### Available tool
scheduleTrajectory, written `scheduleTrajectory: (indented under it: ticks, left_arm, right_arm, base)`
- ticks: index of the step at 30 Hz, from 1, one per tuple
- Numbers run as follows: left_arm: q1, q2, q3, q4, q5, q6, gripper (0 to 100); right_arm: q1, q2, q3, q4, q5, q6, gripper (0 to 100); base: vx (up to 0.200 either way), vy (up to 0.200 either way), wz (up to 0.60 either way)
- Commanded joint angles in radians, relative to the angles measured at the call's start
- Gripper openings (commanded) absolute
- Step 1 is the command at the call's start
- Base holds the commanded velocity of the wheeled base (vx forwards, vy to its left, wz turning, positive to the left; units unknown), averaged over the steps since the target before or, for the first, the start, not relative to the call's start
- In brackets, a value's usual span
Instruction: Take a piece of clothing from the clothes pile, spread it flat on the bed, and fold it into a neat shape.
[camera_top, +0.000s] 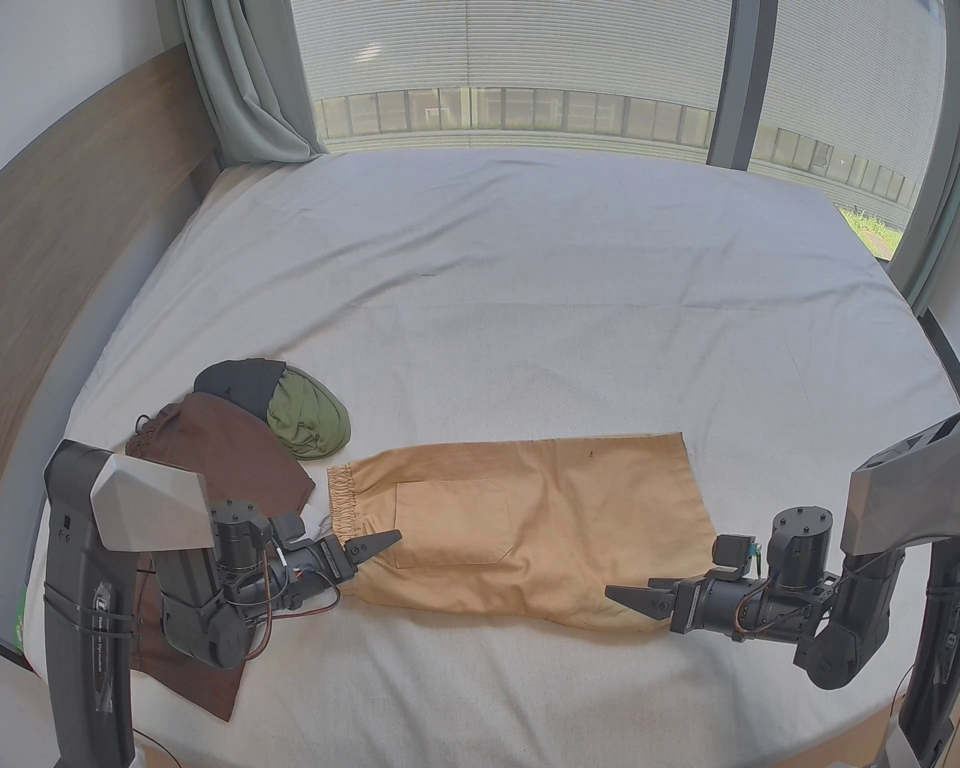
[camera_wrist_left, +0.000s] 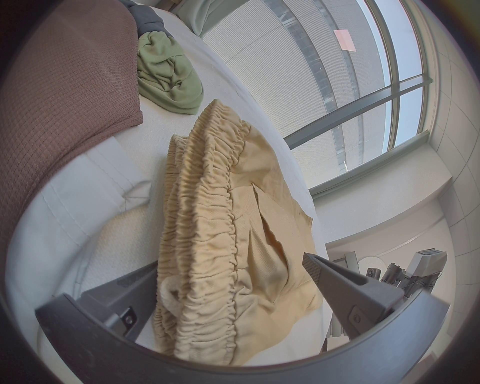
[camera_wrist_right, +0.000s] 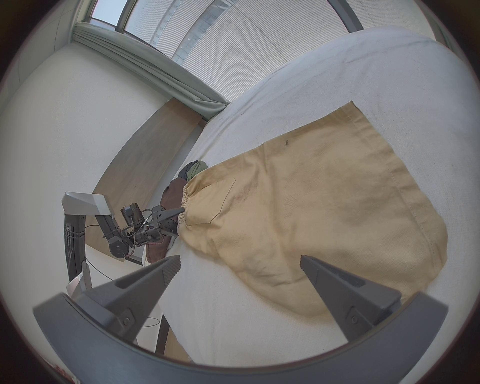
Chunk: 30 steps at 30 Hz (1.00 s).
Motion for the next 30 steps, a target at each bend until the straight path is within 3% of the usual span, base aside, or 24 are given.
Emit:
scheduleTrajectory:
  ticks: [1,9,10,30]
  left_arm:
    - [-0.001,0.000,0.000,-0.001,0.000,0.000,100]
    - [-0.001,-0.002,0.000,-0.001,0.023,0.000,100]
    - [-0.001,-0.002,-0.001,-0.001,0.025,0.000,0]
    - [0.027,-0.063,0.004,-0.002,0.002,-0.005,0]
  right_arm:
    - [0.001,0.002,-0.002,0.000,0.000,0.000,100]
    - [-0.001,0.004,-0.005,0.000,0.000,0.000,100]
    - [-0.002,0.004,-0.006,0.000,0.000,0.000,100]
    - [-0.042,0.105,-0.055,0.000,-0.003,-0.001,100]
  base:
    - [0.000,0.000,0.00]
    - [0.000,0.000,0.00]
    - [0.000,0.000,0.00]
    - [0.000,0.000,0.00]
